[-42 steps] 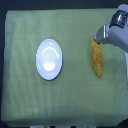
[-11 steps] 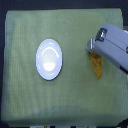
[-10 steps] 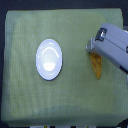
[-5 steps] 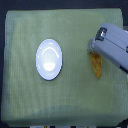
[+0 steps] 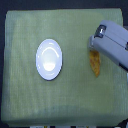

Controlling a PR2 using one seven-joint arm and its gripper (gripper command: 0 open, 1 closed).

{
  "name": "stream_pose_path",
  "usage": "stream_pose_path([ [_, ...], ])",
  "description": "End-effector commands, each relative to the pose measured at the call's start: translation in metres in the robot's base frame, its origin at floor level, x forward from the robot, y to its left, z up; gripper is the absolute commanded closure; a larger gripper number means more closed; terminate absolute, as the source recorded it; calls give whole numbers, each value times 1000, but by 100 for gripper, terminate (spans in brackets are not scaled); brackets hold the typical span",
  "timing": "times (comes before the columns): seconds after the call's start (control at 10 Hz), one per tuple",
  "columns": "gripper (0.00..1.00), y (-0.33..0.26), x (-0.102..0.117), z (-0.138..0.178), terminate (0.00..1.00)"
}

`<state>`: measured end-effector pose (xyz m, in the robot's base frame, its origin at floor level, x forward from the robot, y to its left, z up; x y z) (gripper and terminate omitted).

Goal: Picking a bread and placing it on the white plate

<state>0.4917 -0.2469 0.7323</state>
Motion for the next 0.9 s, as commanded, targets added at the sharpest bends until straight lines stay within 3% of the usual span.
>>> stream_pose_path([
  [0.0, 100, -2, 6, 7, 0],
  [0.1, 100, -4, 5, 11, 0],
  [0.4, 100, 6, -2, 67, 0],
  [0.5, 100, 24, -8, 104, 0],
  [0.8, 100, 64, -16, 142, 0],
])
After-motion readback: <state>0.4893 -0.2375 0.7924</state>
